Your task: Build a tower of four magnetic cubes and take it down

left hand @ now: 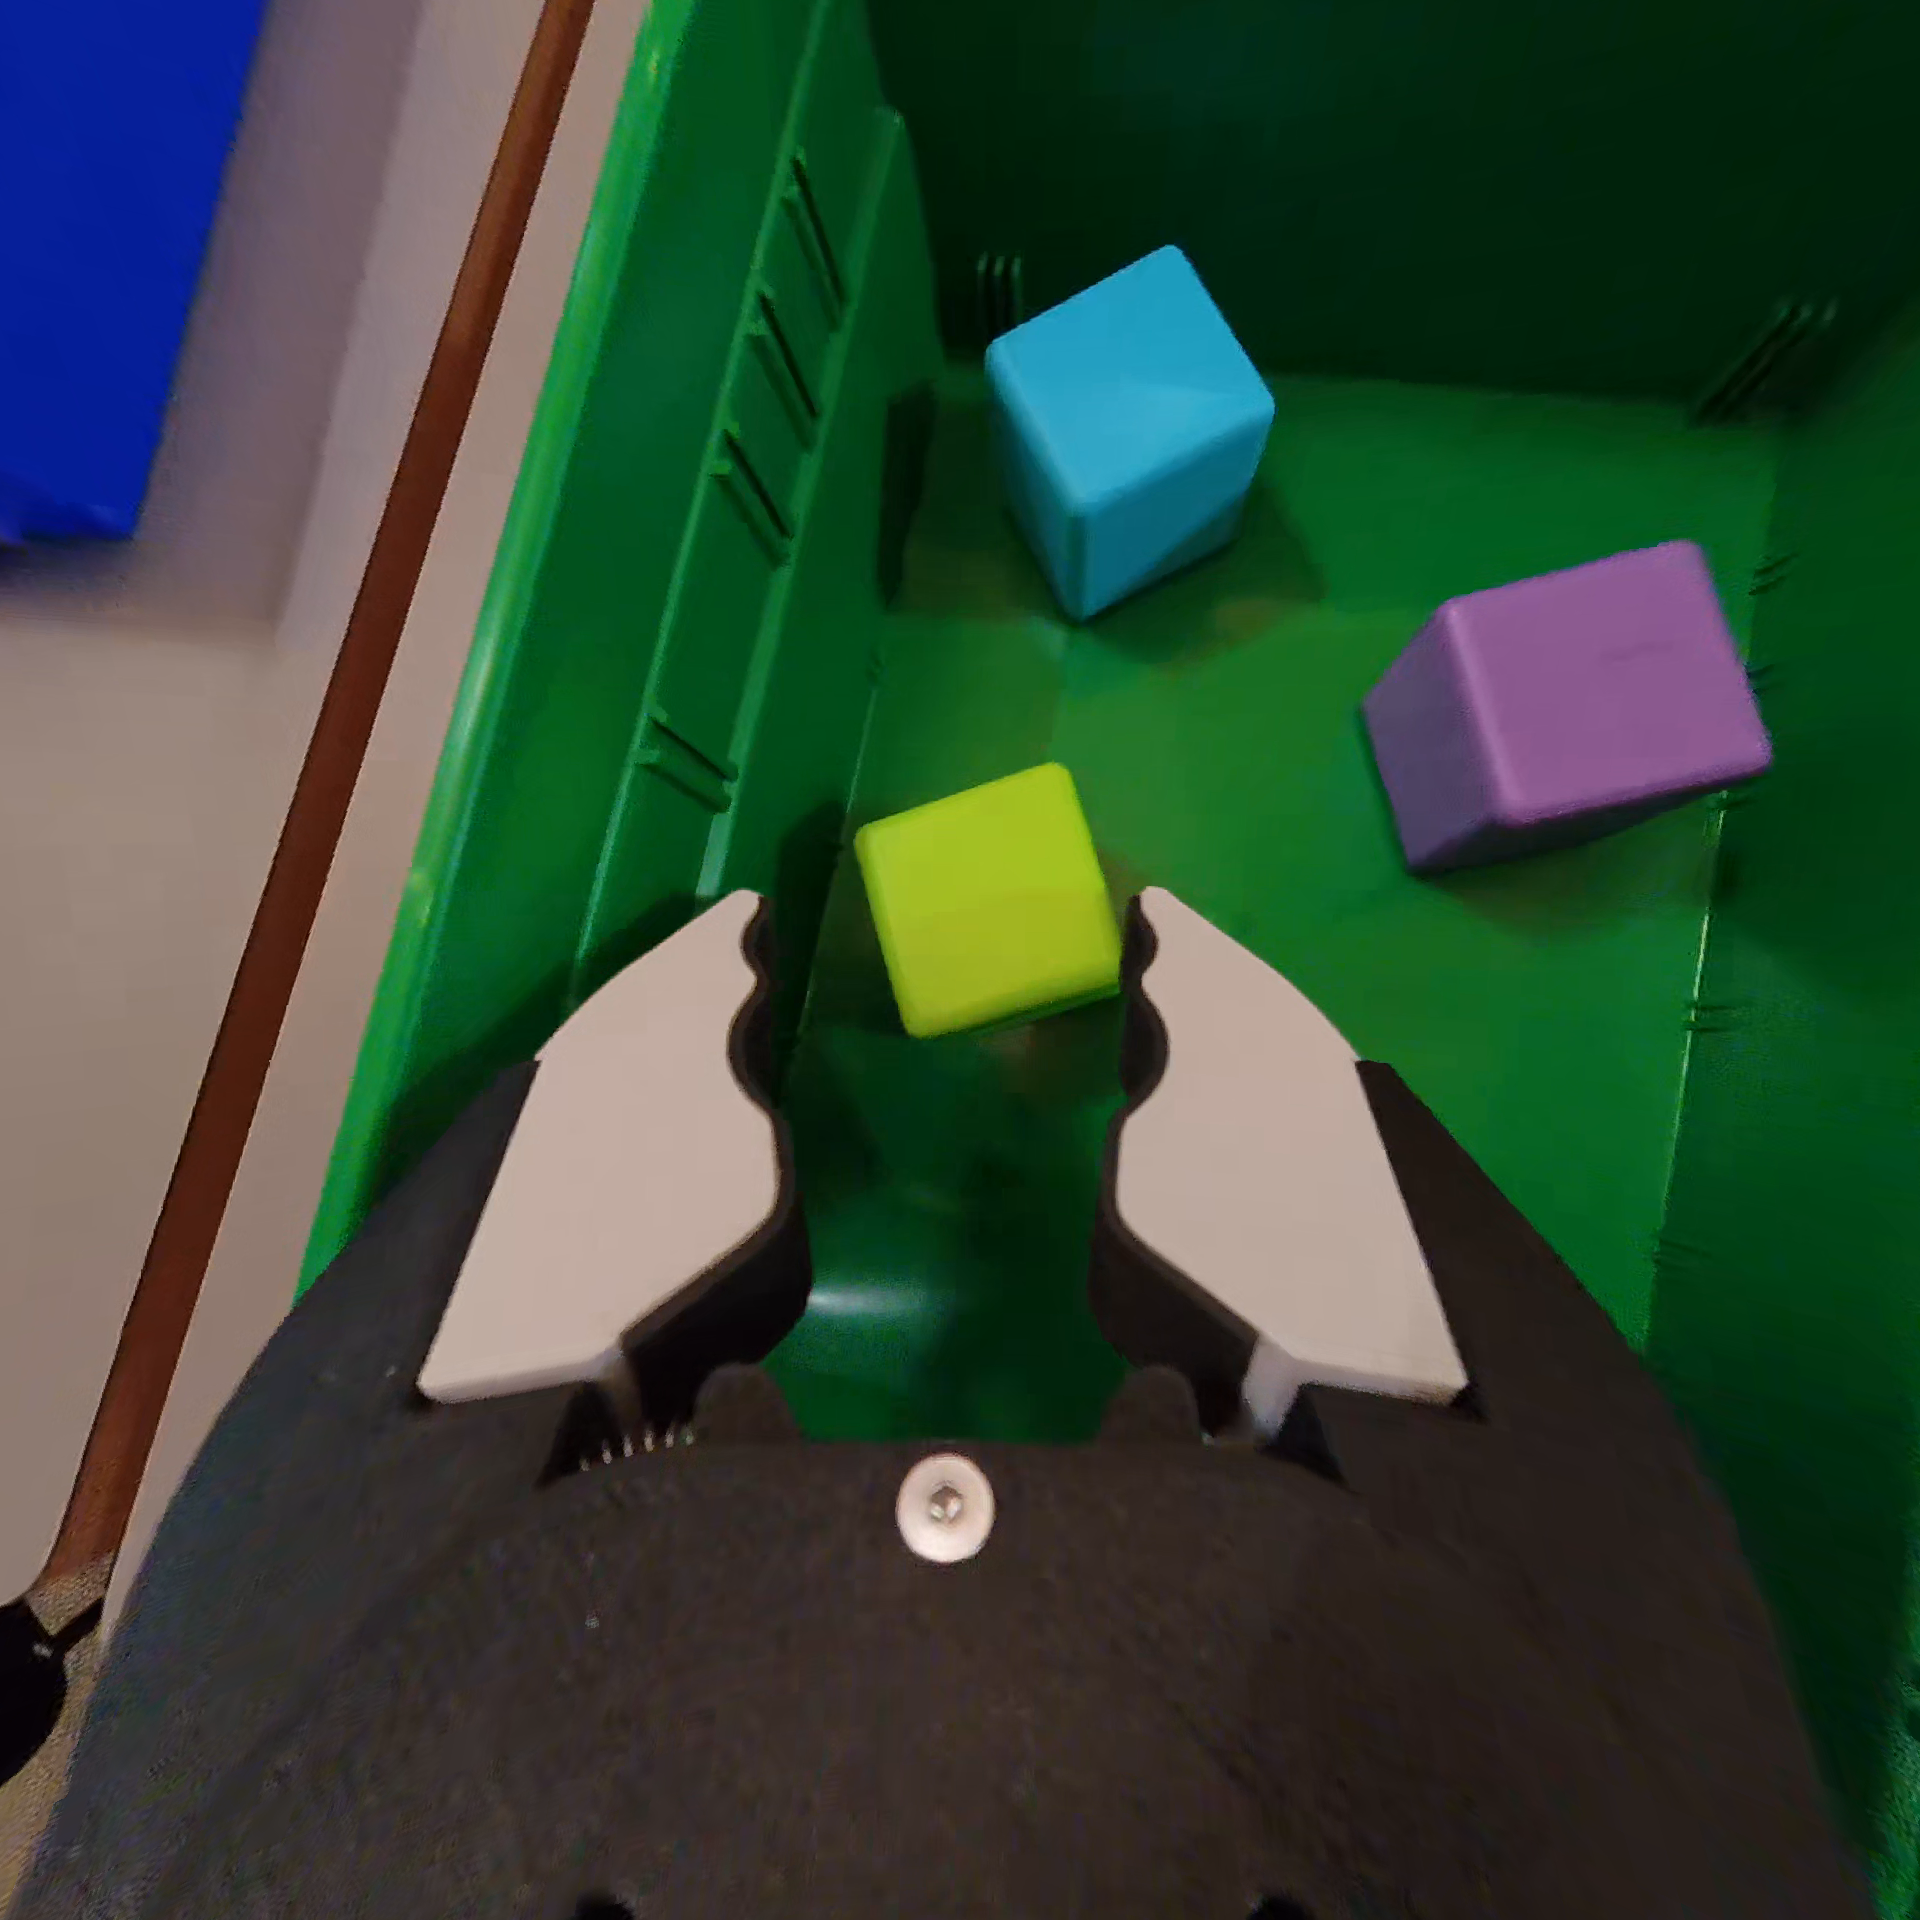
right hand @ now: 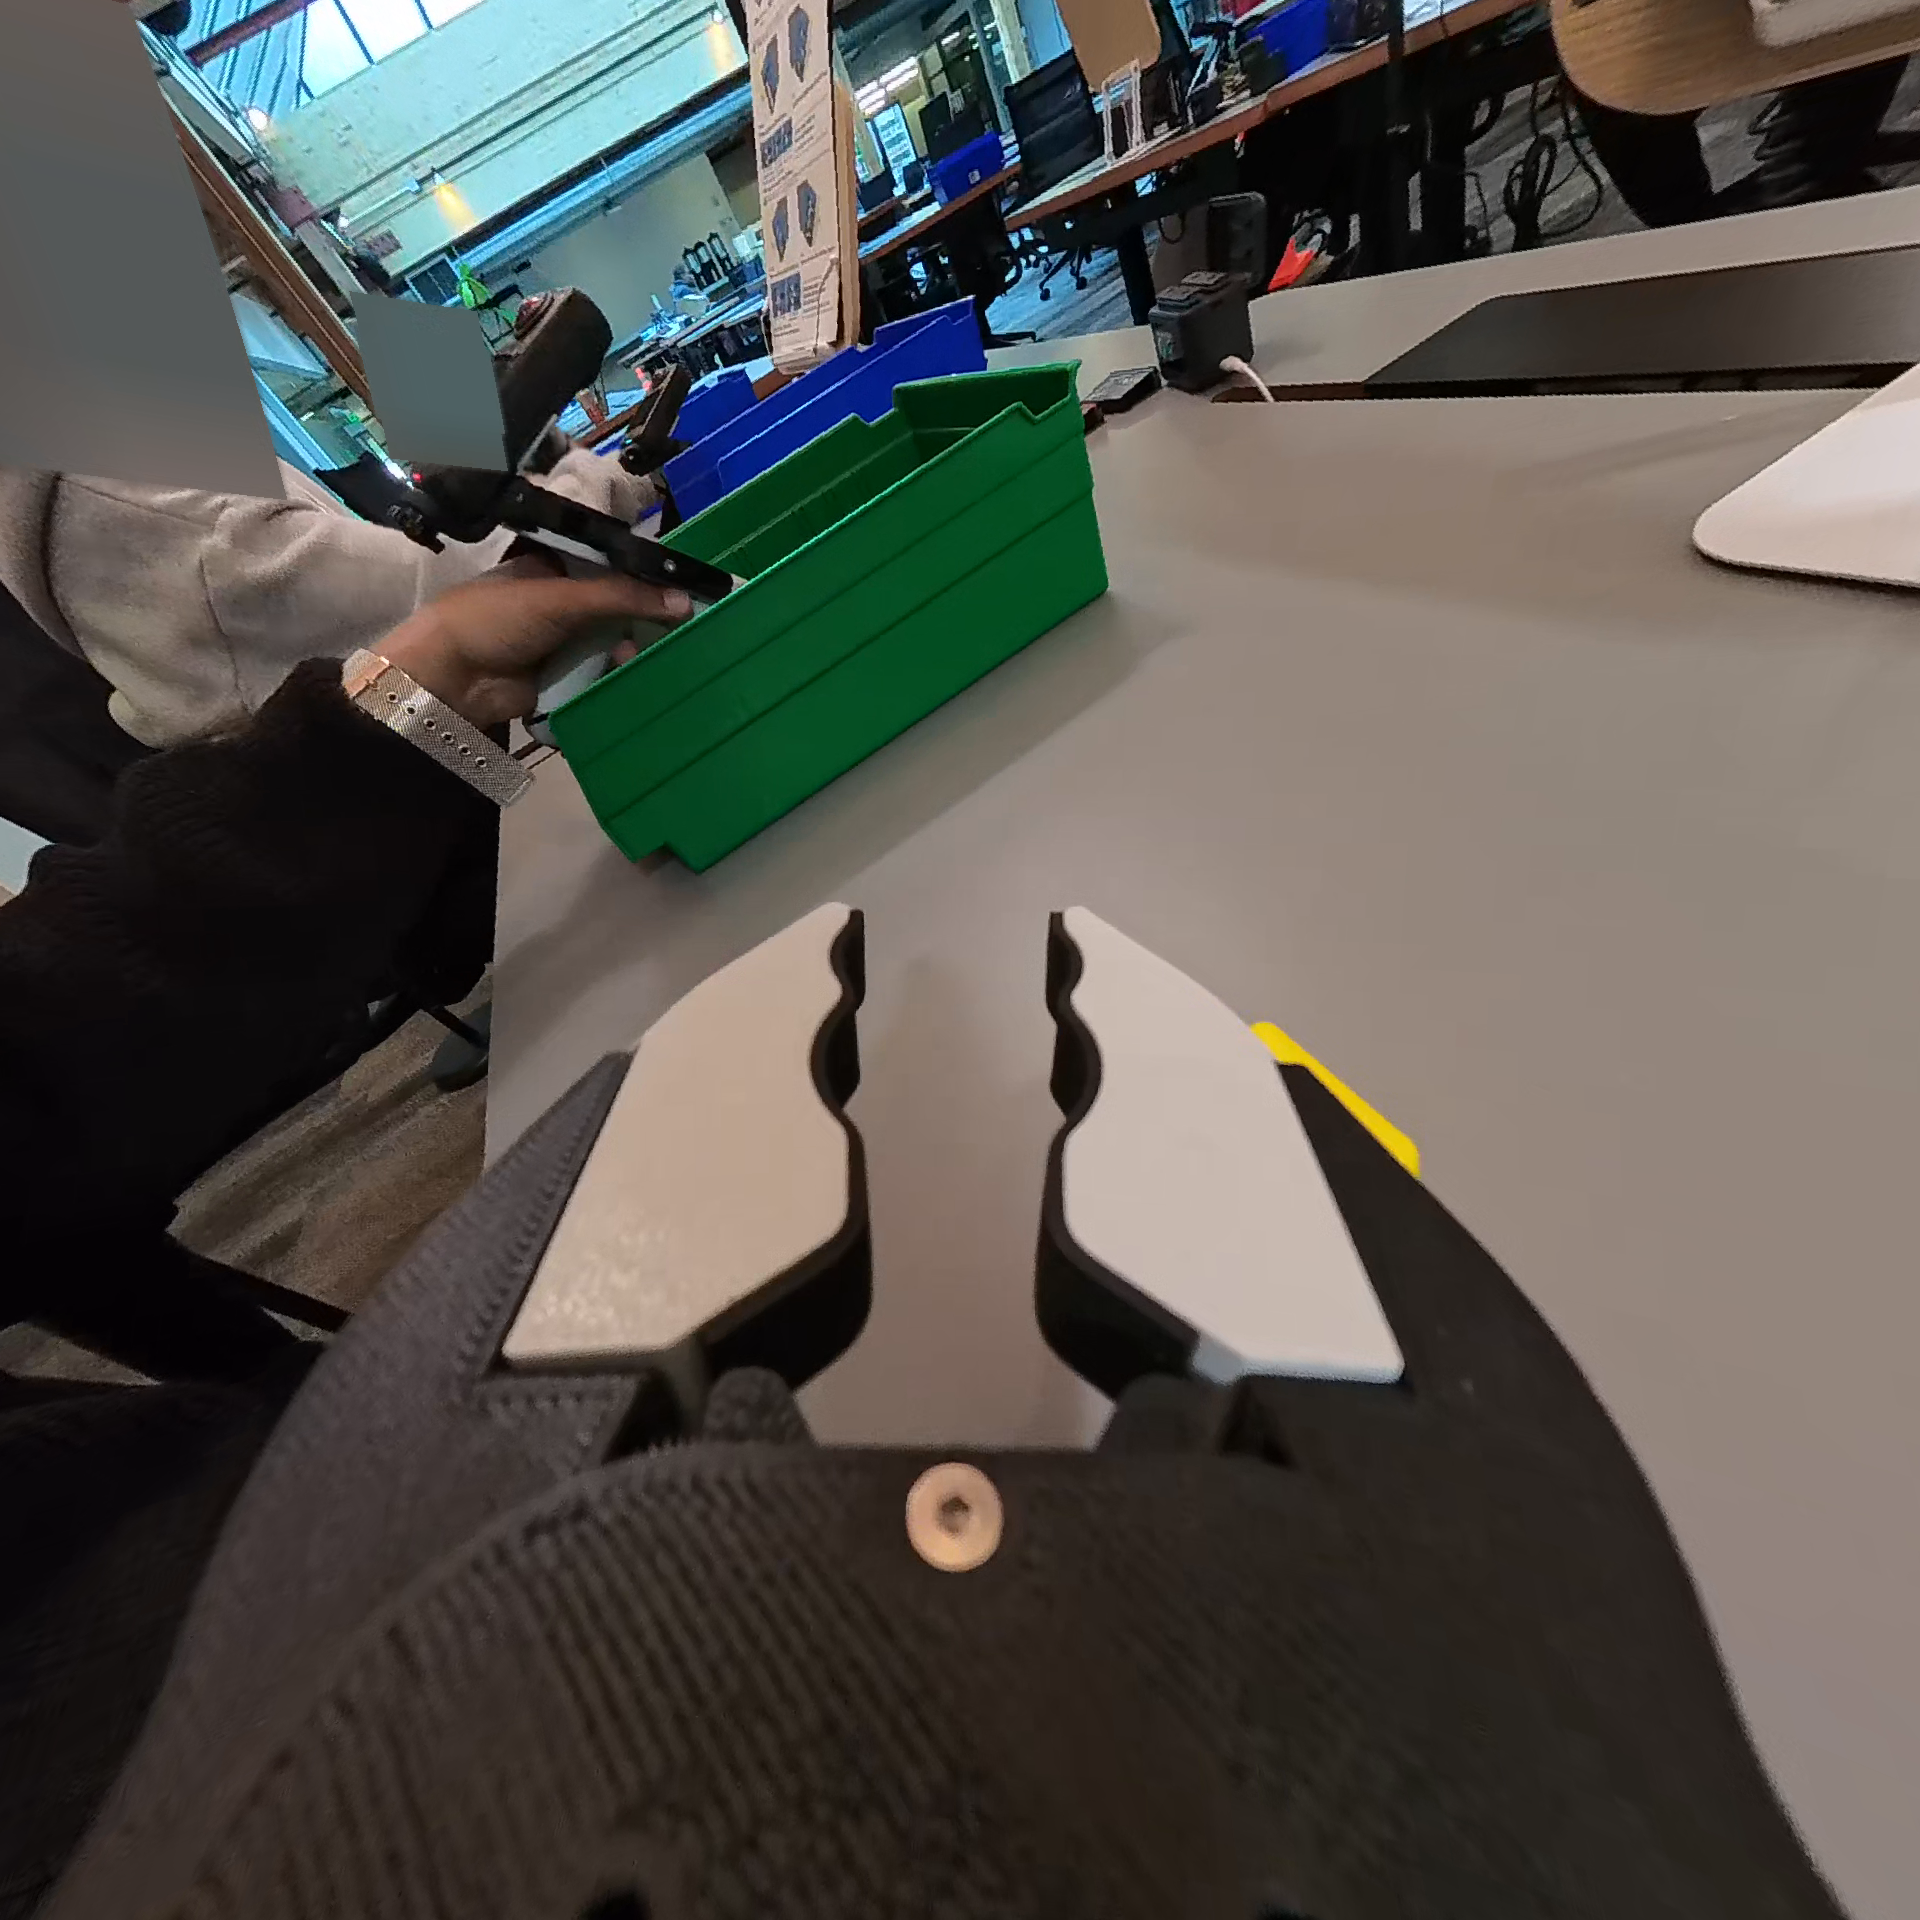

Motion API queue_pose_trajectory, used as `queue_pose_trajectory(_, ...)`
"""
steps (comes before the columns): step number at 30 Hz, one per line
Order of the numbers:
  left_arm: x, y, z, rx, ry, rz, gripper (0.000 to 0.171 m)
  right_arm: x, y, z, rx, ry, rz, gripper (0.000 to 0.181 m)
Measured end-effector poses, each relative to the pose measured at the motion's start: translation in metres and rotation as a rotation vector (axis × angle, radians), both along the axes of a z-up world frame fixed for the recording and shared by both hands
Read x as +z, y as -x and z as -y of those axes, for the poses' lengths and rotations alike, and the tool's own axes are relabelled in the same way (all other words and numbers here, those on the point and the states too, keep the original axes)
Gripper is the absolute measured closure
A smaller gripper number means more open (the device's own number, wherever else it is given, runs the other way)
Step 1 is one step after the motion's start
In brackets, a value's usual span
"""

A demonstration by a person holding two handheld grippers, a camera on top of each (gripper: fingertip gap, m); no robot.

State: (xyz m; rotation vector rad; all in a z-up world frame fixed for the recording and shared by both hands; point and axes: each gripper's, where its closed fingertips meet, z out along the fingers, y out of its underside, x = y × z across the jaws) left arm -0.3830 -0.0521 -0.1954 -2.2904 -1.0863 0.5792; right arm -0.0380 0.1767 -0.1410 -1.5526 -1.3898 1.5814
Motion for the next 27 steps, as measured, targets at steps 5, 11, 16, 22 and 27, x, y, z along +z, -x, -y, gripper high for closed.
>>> queue_pose_trajectory(5, -0.006, -0.004, -0.003, -0.037, 0.032, 0.031, 0.122, 0.001, -0.003, -0.002, -0.008, 0.014, -0.003, 0.147)
queue_pose_trajectory(11, 0.014, 0.000, -0.001, -0.048, -0.012, -0.018, 0.168, 0.004, -0.006, -0.006, -0.024, 0.024, -0.013, 0.147)
queue_pose_trajectory(16, 0.087, -0.002, -0.006, -0.079, -0.168, -0.147, 0.171, 0.003, -0.009, -0.007, -0.029, 0.026, -0.009, 0.147)
queue_pose_trajectory(22, 0.029, -0.012, 0.003, -0.167, 0.082, 0.031, 0.122, 0.003, -0.013, -0.009, -0.041, 0.031, -0.012, 0.147)
queue_pose_trajectory(27, -0.004, -0.001, 0.008, -0.091, 0.162, 0.060, 0.116, 0.005, -0.018, -0.011, -0.055, 0.027, -0.015, 0.147)
